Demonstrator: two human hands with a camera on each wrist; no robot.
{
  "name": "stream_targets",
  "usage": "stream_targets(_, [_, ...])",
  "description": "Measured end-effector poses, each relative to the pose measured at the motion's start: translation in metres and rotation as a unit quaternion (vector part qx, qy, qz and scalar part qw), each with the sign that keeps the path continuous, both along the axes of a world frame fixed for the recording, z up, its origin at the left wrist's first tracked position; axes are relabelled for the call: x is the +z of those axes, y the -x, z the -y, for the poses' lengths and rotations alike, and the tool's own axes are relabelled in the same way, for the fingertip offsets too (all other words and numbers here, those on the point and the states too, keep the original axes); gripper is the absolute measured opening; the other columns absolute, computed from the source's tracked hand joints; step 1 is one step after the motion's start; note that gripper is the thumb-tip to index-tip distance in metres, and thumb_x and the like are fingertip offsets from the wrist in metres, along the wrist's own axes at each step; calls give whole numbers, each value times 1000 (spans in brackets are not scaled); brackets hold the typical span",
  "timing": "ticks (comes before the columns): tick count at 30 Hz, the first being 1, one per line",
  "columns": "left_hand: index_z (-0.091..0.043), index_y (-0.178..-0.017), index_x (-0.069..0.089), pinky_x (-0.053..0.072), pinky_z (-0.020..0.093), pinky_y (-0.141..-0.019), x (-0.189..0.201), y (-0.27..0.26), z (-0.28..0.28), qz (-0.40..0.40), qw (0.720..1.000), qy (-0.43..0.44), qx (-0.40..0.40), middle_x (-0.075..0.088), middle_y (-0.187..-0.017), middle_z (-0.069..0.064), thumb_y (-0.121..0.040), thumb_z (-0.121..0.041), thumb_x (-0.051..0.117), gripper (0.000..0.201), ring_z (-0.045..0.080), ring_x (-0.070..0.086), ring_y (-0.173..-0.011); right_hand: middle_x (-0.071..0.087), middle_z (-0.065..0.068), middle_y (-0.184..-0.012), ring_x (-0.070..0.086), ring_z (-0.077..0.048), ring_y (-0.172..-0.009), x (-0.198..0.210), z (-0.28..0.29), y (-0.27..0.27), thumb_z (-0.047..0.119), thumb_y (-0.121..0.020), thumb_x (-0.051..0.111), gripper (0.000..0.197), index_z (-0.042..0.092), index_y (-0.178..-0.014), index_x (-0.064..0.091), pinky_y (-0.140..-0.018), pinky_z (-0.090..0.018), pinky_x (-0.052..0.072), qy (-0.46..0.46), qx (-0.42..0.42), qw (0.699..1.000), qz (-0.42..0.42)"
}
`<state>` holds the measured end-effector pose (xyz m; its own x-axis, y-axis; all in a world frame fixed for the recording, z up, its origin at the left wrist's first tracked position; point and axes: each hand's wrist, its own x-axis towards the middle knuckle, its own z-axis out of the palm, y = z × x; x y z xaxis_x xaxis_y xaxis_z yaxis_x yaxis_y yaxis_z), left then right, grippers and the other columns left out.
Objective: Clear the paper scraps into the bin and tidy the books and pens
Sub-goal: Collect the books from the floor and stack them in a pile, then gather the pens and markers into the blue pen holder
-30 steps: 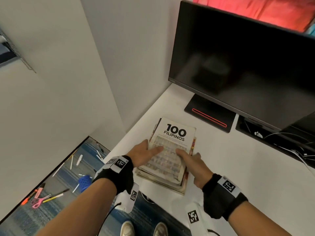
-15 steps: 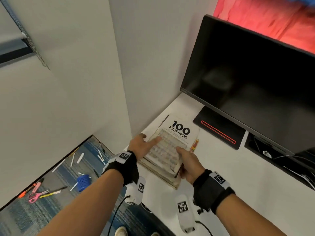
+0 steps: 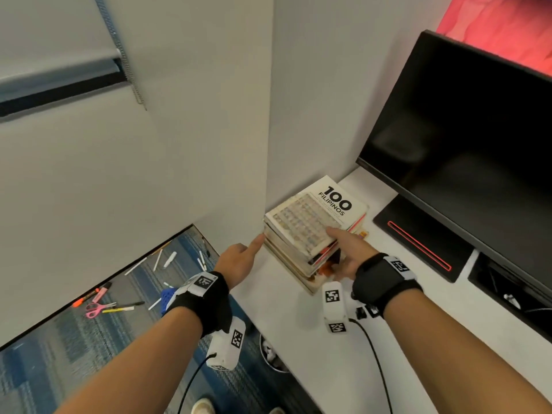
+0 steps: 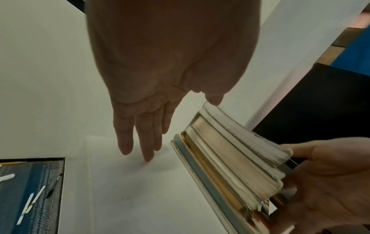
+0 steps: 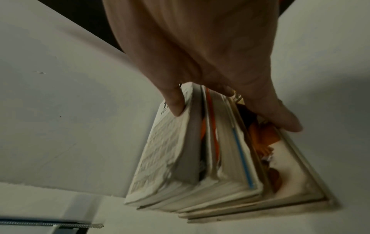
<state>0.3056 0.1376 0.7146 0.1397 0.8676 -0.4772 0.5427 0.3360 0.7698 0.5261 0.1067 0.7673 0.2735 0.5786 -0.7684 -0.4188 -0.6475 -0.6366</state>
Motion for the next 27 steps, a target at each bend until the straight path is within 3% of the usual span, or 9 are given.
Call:
stream_targets(1, [-11, -92, 54, 46, 45, -98, 0, 5, 1, 1, 1000, 2, -4, 64, -102, 14, -89, -67, 40, 58, 32, 63, -99, 63, -4, -114, 58, -21, -98, 2, 4, 1, 30, -94, 56, 20, 15, -107, 58, -93, -43, 47, -14, -4, 998, 62])
stream_targets(3, [-13, -89, 51, 46, 47, -95, 1, 17, 4, 5, 1000, 6, -19, 59, -93, 10, -90, -63, 45, 51, 27, 62, -88, 54, -7, -128, 56, -20, -93, -1, 11, 8, 31, -91, 60, 39, 13, -124, 50, -78, -31, 49, -53, -26, 968, 245])
stream_targets(6, [-2, -94, 65, 50, 46, -93, -3, 46, 8, -13, 999, 15, -47, 67, -98, 13, -91, -53, 52, 53, 28, 64, -92, 43, -5, -127, 51, -18, -101, -2, 22, 40, 21, -89, 60, 32, 15, -119, 52, -83, -26, 44, -180, 7, 842, 509])
stream_targets(8, [-3, -104, 67, 52, 38, -87, -7, 70, 12, -47, 997, 8, -67, 69, -103, 12, -92, -49, 53, 50, 25, 64, -94, 49, -6, -112, 51, -22, -103, -4, 25, 73, 15, -82, 61, 18, 13, -100, 61, -89, -29, 43, -291, 50, 739, 606])
stream_targets(9, [-5, -105, 66, 51, 33, -83, -8, 85, 16, -67, 995, 7, -73, 69, -103, 11, -92, -49, 53, 47, 23, 64, -94, 51, -7, -105, 51, -22, -101, -7, 25, 91, 12, -80, 62, 13, 12, -93, 63, -88, -30, 41, -325, 70, 707, 624])
stream_targets(11, [-7, -106, 66, 52, 34, -84, -12, 120, 25, -90, 993, 11, -71, 69, -104, 10, -92, -47, 55, 45, 23, 65, -95, 50, -4, -99, 49, -19, -96, -13, 22, 131, 8, -80, 63, 9, 12, -88, 63, -85, -31, 40, -361, 126, 689, 616])
stream_targets(14, [-8, -100, 69, 52, 35, -88, -15, 185, 40, -125, 990, 9, -59, 71, -100, 10, -92, -43, 57, 38, 25, 67, -94, 49, 4, -94, 49, -14, -88, -20, 19, 199, 8, -82, 61, 10, 16, -87, 60, -77, -29, 41, -383, 240, 698, 556])
stream_targets(18, [-6, -91, 70, 53, 37, -83, -23, 284, 55, -160, 987, 7, -8, 72, -95, 16, -89, -36, 62, 31, 31, 68, -91, 52, 7, -91, 51, -12, -84, -38, 10, 282, 10, -84, 57, 9, 19, -86, 59, -75, -26, 41, -358, 384, 701, 483])
stream_targets(27, [-9, -98, 66, 52, 36, -83, -49, 433, 47, -204, 978, 26, 20, 69, -100, 11, -91, -34, 58, 27, 28, 64, -93, 57, 0, -88, 55, -15, -77, -79, -34, 411, 17, -88, 60, 6, 15, -82, 60, -71, -25, 42, -254, 602, 623, 430])
